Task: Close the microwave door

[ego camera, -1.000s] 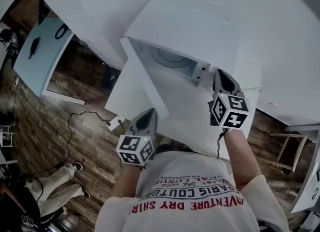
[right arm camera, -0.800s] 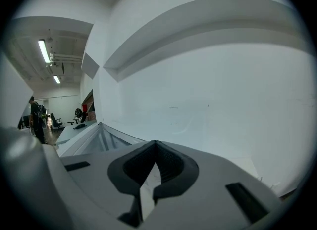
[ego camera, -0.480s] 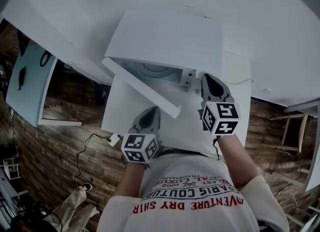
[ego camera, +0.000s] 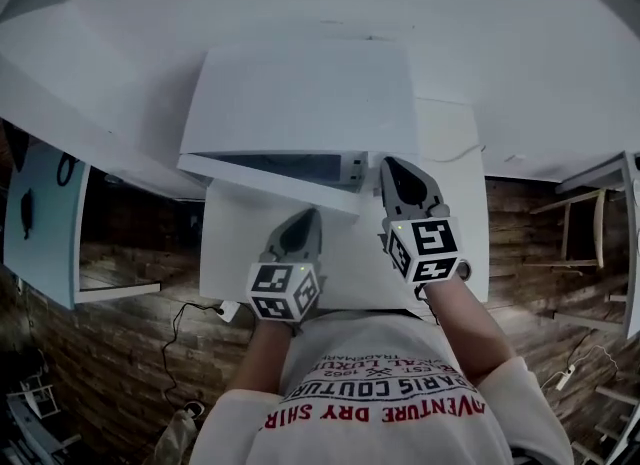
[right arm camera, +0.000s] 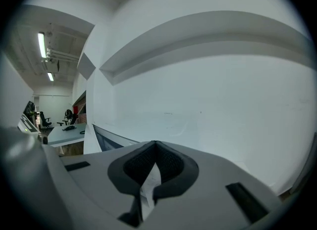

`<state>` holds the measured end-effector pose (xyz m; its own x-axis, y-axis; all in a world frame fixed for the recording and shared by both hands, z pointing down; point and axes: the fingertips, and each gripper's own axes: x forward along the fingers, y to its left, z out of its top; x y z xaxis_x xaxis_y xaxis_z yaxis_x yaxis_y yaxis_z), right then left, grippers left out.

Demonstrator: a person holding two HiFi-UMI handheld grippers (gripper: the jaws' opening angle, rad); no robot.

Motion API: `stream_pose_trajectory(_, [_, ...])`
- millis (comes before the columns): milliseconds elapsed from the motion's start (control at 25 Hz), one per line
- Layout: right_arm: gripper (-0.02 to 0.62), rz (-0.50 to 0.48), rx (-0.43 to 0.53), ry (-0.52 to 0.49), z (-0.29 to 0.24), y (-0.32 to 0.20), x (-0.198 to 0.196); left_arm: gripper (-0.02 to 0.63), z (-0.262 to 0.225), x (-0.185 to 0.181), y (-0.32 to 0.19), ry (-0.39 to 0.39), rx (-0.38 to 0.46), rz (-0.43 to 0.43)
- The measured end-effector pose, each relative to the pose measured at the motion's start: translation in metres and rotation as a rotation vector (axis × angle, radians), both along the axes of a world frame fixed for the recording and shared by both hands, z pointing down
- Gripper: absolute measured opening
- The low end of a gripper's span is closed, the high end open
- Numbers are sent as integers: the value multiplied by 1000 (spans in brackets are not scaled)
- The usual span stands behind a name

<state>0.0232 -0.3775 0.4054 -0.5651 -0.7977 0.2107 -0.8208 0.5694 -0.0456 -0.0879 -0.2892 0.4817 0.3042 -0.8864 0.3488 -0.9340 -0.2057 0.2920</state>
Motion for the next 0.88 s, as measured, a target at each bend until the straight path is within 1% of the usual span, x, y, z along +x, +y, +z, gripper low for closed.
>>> stream_pose_trajectory(240, [12,30,-2,-8,1,-1,0,2,0,3,-27,5,15,22])
stream_pose_trajectory(400, [12,42,-2,-18,1,-1,0,2,-2,0,-42,29,26,15])
stream_pose_trajectory(560, [12,63,7,-26,0,-1,2,2,-4,1,-45,58,40,41])
stream_pose_trajectory(640, [12,78,13,-28,-1,-1,2,2,-4,2,-45,40,47,51])
stream_pose_trajectory(760, [12,96,22,-27,-1,-1,3,2,-4,2,-50,-8,48,52])
stream_pose_trajectory(880, [12,104,24,-26,0,-2,3,2,-3,2,-57,-17,48,42])
